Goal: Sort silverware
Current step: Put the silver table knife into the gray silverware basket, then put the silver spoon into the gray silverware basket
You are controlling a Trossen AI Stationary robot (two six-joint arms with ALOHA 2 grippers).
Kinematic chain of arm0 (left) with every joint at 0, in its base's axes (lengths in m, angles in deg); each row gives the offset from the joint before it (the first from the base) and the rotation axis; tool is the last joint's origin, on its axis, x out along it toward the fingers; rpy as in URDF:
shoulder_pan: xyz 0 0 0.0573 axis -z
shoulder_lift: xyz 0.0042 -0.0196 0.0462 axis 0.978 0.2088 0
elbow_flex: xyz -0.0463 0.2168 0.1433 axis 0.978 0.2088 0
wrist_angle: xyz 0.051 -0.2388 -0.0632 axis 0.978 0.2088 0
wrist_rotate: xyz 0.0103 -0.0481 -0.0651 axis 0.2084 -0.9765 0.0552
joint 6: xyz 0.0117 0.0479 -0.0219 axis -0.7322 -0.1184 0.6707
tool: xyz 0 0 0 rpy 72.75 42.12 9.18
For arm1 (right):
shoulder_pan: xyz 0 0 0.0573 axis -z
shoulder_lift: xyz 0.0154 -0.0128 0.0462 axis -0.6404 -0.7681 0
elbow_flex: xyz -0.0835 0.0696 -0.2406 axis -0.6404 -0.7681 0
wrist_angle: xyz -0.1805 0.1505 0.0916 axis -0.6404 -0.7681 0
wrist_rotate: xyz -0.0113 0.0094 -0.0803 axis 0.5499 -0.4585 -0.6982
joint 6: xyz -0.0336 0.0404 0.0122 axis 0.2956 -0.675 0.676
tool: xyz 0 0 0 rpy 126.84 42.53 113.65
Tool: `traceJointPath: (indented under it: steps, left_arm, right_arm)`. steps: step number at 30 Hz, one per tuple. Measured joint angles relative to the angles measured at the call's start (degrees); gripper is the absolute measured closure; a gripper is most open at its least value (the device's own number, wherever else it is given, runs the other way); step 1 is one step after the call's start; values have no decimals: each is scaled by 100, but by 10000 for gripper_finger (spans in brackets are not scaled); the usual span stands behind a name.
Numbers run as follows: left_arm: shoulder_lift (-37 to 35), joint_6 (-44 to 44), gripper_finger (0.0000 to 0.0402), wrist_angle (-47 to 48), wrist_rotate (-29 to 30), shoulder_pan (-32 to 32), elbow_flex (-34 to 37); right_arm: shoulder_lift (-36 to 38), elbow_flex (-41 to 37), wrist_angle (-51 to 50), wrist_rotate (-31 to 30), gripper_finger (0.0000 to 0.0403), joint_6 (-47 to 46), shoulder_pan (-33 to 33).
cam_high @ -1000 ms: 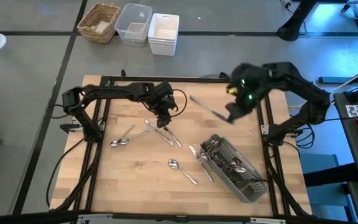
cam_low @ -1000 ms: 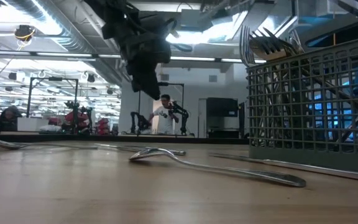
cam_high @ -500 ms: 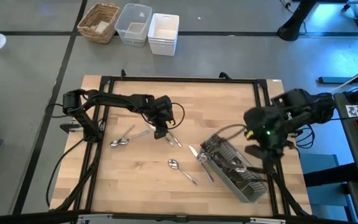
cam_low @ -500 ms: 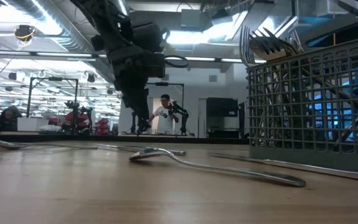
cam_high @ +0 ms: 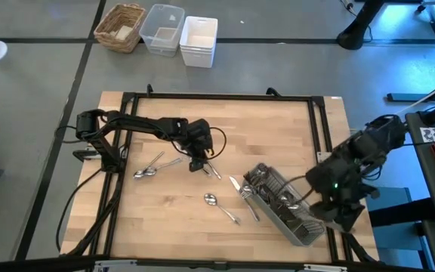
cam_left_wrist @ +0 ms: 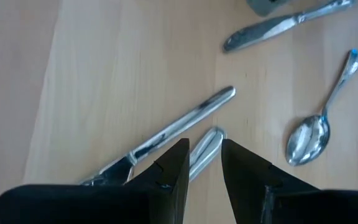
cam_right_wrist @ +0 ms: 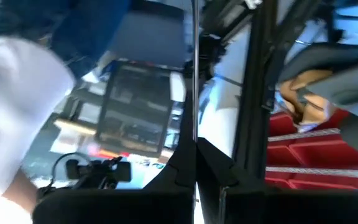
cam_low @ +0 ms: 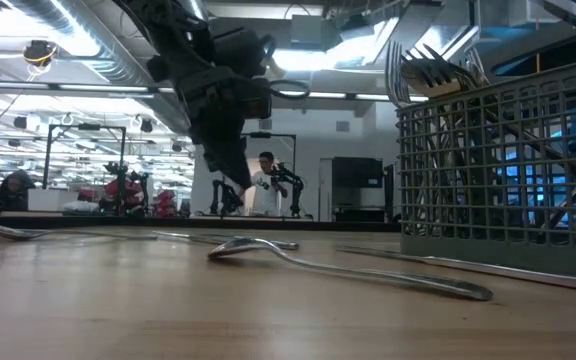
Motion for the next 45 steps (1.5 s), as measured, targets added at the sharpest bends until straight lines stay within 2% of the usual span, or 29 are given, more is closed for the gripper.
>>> traceJointPath:
  steps: [3, 8, 14, 21, 25, 36, 40, 45]
  left_arm:
    - [0, 61, 315, -78, -1, 0, 0]
    - [0, 121, 315, -273, -2, 0, 0]
    - [0, 210, 315, -292, -2, 4, 0]
    - [0, 270, 315, -289, -2, 79, 0]
    - [2, 235, 315, -287, 0, 145, 0]
    - [2, 83, 315, -289, 0, 315, 0]
    - [2, -74, 315, -289, -2, 443, 0]
    - [2, -75, 315, -287, -2, 575, 0]
  right_arm:
    - [-14, -357, -1, -12, 402, -13, -85]
    - [-15, -887, 51, -707, 402, 281, -99]
    - [-13, -1298, -43, -656, 402, 535, -99]
    - [-13, -1507, 30, -920, 399, 564, -93]
    - [-13, -1569, 23, -1206, 379, 564, -94]
    - [-13, -1569, 28, -1261, 339, 566, -94]
    - [-13, -1569, 28, -1272, 337, 524, -94]
    - [-13, -1504, 34, -1587, 336, 527, -94]
